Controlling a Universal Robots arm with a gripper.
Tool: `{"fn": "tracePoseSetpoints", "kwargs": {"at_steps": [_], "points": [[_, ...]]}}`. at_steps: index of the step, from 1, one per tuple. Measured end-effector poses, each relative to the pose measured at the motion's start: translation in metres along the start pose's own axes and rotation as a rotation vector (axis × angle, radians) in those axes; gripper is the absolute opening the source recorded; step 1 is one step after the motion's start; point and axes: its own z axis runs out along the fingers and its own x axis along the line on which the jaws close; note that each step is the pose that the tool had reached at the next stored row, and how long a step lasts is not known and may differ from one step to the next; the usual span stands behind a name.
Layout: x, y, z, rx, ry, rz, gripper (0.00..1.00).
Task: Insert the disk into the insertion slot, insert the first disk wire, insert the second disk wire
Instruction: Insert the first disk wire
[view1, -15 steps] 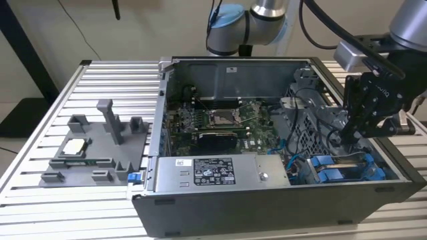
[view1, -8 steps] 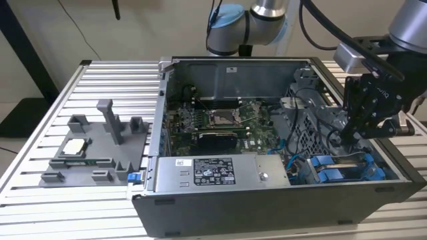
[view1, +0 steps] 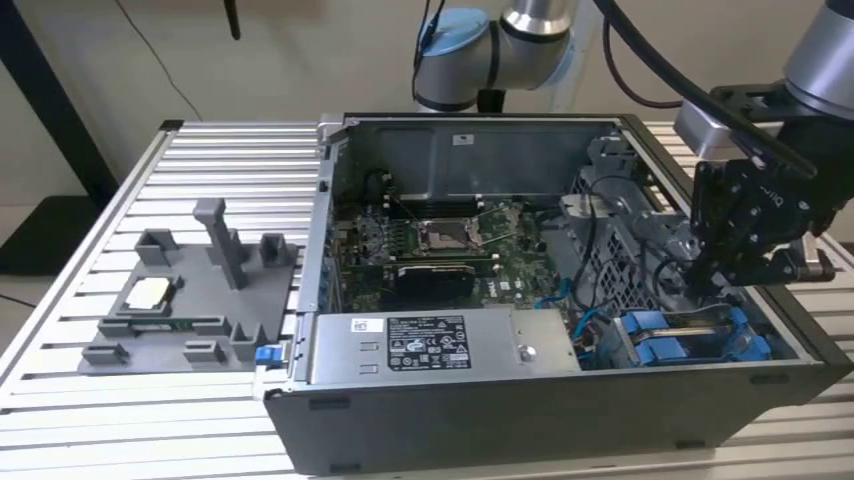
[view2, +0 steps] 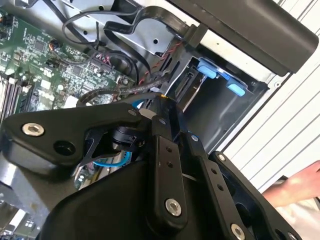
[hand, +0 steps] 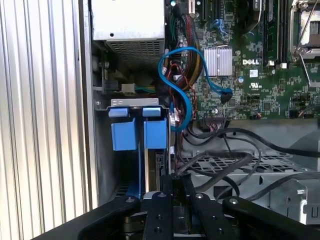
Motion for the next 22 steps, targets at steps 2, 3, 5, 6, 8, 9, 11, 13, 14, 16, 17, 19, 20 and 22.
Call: {"fn": "tracePoseSetpoints", "kwargs": {"at_steps": [2,3,5,6,8,9,11,13,14,16,17,19,20,22], "points": [[0.0013,-0.0027,0.0022,-0.0012,0.0,0.0,0.19],[0.0017,-0.0042,0.0035,-0.0021,-0.0001,0.0,0.19],[0.0023,-0.0076,0.006,-0.0045,0.0003,0.0,0.19],[0.0028,-0.0095,0.007,-0.0066,0.0003,0.0,0.19],[0.0043,-0.0125,0.0083,-0.0148,0.0006,0.0,0.19],[0.0053,-0.0132,0.0089,-0.0193,0.0007,0.0,0.19],[0.0073,-0.0136,0.0096,-0.027,0.0011,0.0,0.19],[0.008,-0.0139,0.0109,-0.0306,0.0009,0.0,0.19],[0.0081,-0.0144,0.0117,-0.0306,0.0009,0.0,0.19],[0.0082,-0.0155,0.0129,-0.0306,0.0013,0.0,0.19],[0.0082,-0.016,0.0133,-0.0306,0.0015,0.0,0.19],[0.0083,-0.0168,0.0142,-0.0307,0.0013,0.0,0.19],[0.0084,-0.0174,0.0151,-0.0307,0.0011,0.0,0.19],[0.0084,-0.0181,0.0158,-0.0307,0.0014,0.0,0.19]]}}
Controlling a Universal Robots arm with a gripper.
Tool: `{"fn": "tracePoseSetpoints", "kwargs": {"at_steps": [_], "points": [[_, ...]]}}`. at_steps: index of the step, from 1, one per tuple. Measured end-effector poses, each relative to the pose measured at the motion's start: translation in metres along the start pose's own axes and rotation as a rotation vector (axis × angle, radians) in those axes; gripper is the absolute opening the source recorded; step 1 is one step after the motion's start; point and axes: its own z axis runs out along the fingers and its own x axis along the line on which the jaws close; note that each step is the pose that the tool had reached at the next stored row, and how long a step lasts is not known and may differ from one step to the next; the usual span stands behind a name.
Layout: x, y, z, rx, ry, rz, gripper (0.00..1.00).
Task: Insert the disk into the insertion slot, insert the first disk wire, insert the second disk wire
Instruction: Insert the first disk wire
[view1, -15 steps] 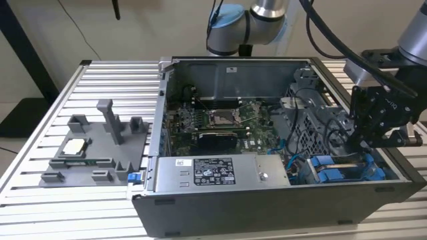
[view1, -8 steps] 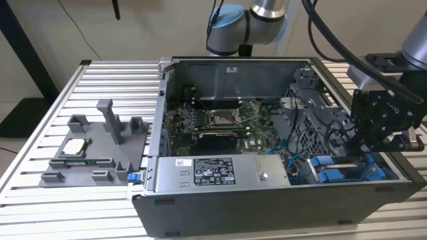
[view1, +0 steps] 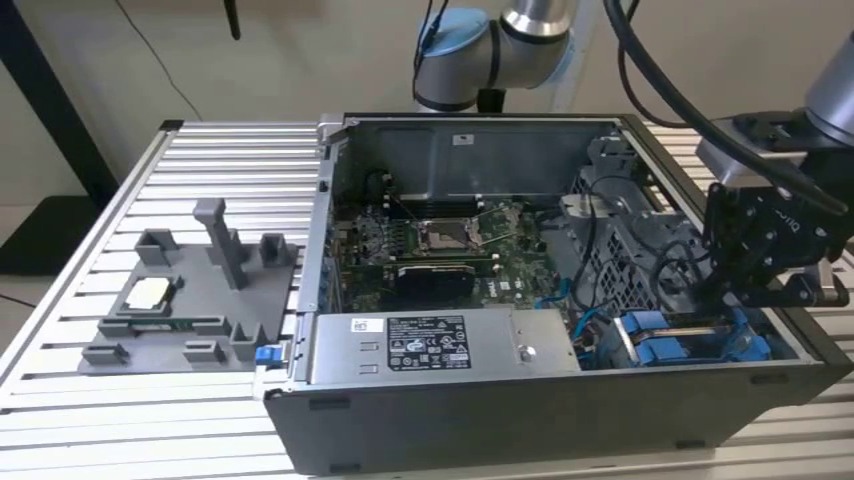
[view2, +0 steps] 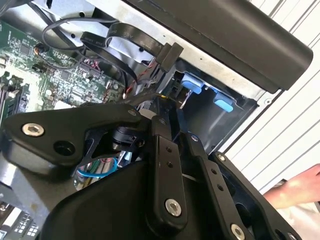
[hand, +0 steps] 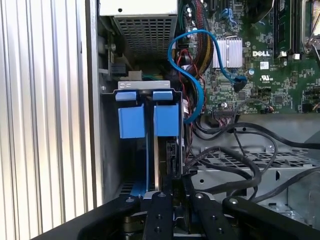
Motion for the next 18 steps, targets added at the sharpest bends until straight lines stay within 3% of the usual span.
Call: {"fn": "tracePoseSetpoints", "kwargs": {"at_steps": [10,12,14,15,18], "points": [[0.0,-0.0012,0.0085,0.0,0.0007,0.0,0.19],[0.0001,-0.0012,0.0115,-0.0001,-0.0008,0.0,0.26],[0.0001,-0.0012,0.0115,-0.0001,-0.0007,0.0,0.26],[0.0001,-0.0012,0.0108,0.0,-0.0003,0.0,0.33],[0.0,-0.0011,0.0053,-0.0001,-0.0014,0.0,0.33]]}}
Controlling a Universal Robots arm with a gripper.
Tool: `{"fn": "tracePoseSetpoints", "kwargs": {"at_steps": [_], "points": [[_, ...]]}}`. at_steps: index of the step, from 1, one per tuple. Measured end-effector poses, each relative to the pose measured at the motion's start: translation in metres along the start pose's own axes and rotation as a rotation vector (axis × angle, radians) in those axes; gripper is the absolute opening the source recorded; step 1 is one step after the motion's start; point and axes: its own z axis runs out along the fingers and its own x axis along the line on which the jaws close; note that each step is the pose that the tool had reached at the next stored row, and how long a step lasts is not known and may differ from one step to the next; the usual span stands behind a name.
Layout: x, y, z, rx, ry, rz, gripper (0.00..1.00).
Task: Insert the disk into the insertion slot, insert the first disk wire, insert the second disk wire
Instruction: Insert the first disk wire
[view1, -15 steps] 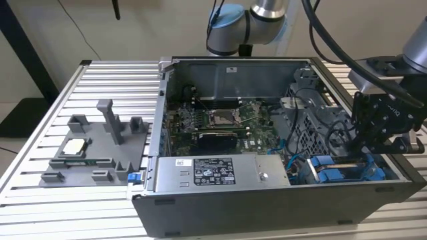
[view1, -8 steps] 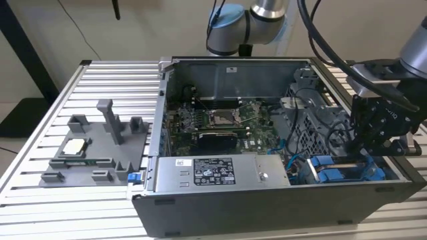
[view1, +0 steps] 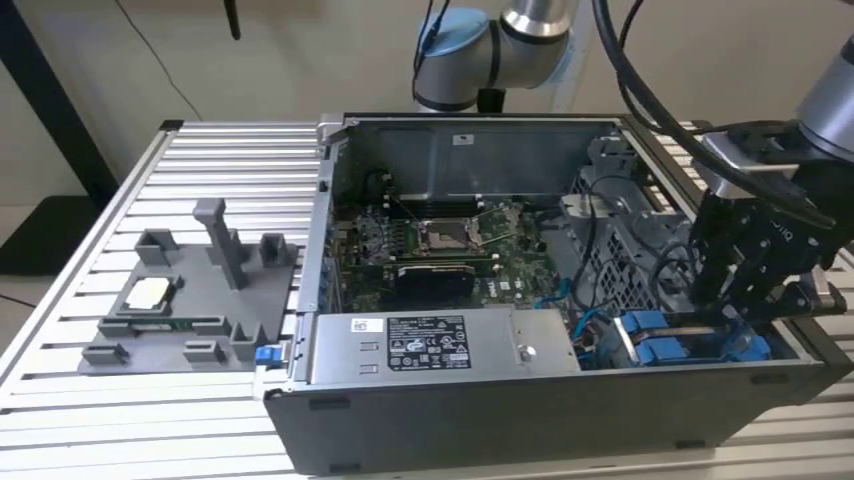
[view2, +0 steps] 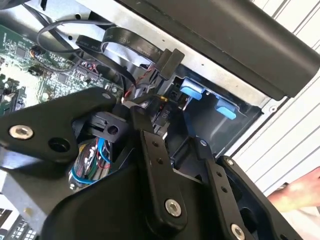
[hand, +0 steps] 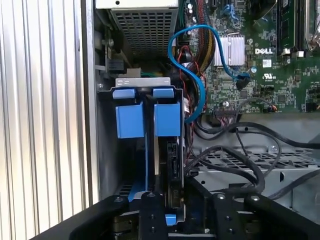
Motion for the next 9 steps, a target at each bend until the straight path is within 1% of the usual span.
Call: {"fn": "tracePoseSetpoints", "kwargs": {"at_steps": [9], "points": [[-0.0004,0.0007,-0.0283,-0.0014,0.0003,0.0,0.33]]}}
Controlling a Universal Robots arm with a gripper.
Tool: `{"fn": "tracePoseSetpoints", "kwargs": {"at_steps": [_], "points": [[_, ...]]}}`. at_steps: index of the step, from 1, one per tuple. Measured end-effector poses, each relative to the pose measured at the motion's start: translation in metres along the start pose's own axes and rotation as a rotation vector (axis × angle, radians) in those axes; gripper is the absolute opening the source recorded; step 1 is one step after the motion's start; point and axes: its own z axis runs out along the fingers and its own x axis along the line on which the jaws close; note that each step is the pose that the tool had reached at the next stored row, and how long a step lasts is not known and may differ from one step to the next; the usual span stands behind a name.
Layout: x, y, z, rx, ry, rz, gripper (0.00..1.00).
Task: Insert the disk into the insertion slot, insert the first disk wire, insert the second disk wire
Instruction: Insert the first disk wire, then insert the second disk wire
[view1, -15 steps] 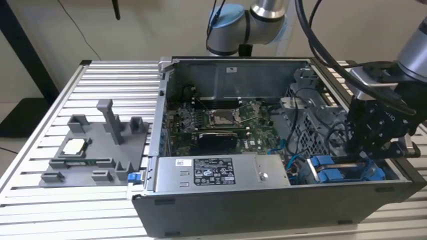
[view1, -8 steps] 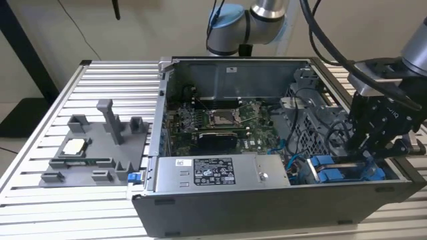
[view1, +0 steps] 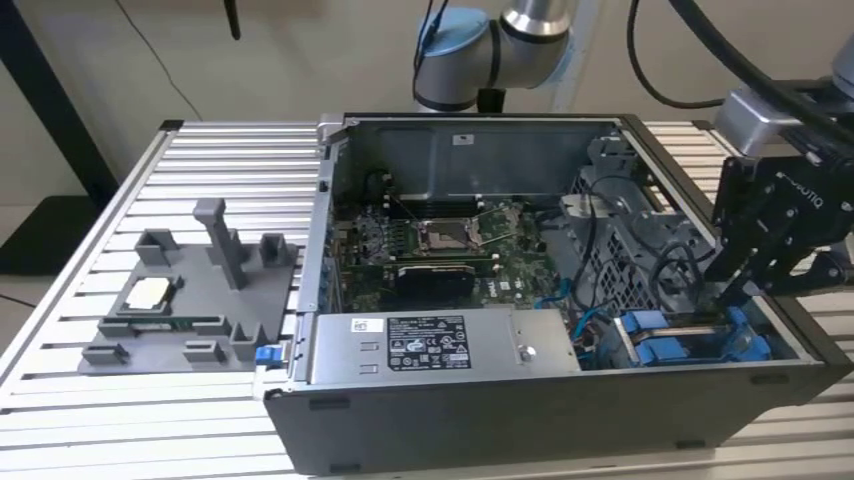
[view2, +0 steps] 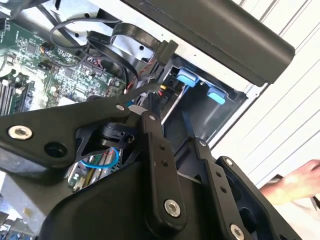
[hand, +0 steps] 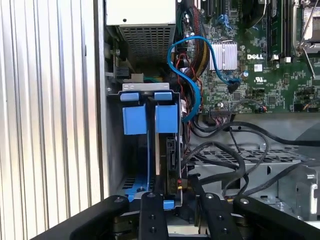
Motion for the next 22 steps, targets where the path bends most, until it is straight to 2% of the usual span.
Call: {"fn": "tracePoseSetpoints", "kwargs": {"at_steps": [3,5,15,22], "points": [[-0.0001,0.0002,-0.0073,-0.0012,0.0001,0.0,0.33],[-0.0001,0.0002,-0.0092,-0.0015,-0.0001,0.0,0.33],[-0.0002,-0.0013,-0.0098,-0.0015,0.0004,0.0,0.33],[-0.0006,-0.0113,-0.0099,-0.0052,0.0002,0.0,0.33]]}}
